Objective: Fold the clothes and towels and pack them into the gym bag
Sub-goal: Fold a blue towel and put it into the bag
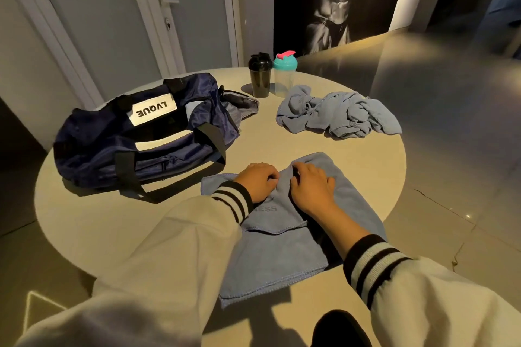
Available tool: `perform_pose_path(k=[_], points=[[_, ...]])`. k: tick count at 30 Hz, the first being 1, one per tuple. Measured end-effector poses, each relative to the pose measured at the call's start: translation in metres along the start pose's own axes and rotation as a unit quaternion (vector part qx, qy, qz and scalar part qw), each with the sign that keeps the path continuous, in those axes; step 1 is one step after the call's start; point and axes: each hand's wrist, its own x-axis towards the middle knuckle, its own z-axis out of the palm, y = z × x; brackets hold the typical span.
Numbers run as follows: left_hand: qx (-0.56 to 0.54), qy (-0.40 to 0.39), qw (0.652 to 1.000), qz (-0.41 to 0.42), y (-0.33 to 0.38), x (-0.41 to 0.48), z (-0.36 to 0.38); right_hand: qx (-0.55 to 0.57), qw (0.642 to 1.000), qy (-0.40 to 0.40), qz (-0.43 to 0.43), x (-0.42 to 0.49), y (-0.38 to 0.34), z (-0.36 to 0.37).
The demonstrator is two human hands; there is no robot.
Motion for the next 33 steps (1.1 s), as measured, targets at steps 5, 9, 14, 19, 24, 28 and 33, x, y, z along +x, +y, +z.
perform_pose_path(k=[5,9,14,19,24,28,33], points=[[0.029,-0.012,0.999,0.016,0.009,0.009,0.002,-0.022,0.999,-0.03,0.002,-0.005,0.011,-0.004],[0.149,0.061,0.985,-0.053,0.01,0.018,0.006,0.015,1.0,-0.011,-0.007,-0.01,0.013,-0.004],[0.124,0.125,0.983,-0.058,0.01,0.011,0.015,-0.029,0.998,-0.051,0.006,-0.001,0.011,-0.003],[0.042,0.072,0.996,0.014,0.003,-0.01,0.013,-0.044,0.992,-0.106,0.051,0.013,0.006,-0.008],[-0.01,0.06,0.998,0.004,-0.013,-0.035,0.007,-0.06,0.998,-0.02,-0.012,0.008,-0.008,-0.018],[0.096,0.052,0.99,-0.087,-0.036,-0.074,0.005,0.007,0.999,-0.038,-0.028,0.007,-0.012,-0.013],[0.089,0.021,0.992,-0.091,-0.043,-0.089,0.008,0.174,0.982,0.024,-0.063,0.001,-0.059,-0.022]])
